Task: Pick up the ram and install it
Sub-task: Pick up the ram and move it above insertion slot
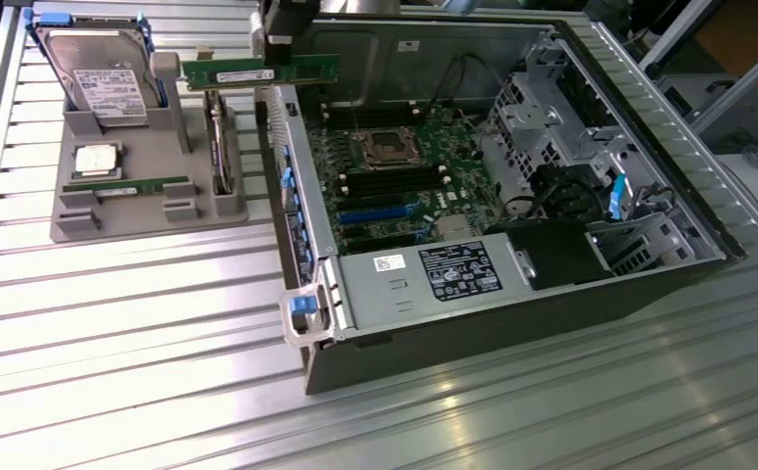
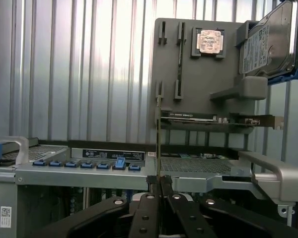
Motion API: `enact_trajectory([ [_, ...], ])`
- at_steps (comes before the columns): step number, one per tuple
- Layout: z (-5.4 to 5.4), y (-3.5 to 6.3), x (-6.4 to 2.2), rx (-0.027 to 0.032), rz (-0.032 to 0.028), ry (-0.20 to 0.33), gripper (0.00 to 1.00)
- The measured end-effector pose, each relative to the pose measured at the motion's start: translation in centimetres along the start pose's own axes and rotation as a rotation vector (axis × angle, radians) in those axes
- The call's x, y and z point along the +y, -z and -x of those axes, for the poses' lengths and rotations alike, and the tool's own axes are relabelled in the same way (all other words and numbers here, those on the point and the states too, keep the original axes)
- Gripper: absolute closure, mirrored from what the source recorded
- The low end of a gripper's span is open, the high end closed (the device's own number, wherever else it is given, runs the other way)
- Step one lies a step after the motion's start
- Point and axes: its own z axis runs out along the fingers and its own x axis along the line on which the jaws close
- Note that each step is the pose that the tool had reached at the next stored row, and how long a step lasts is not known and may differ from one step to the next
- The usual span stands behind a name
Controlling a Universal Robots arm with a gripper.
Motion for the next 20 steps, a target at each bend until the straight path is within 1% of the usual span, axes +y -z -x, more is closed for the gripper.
enact_trajectory([
  [3,0.0,0.01,-0.29,0.0001,0.0000,0.000,0.88],
  [14,-0.1,0.10,-2.27,0.0006,0.0000,0.000,0.88],
  [20,-0.2,0.14,-3.06,0.0009,0.0000,0.000,0.88],
])
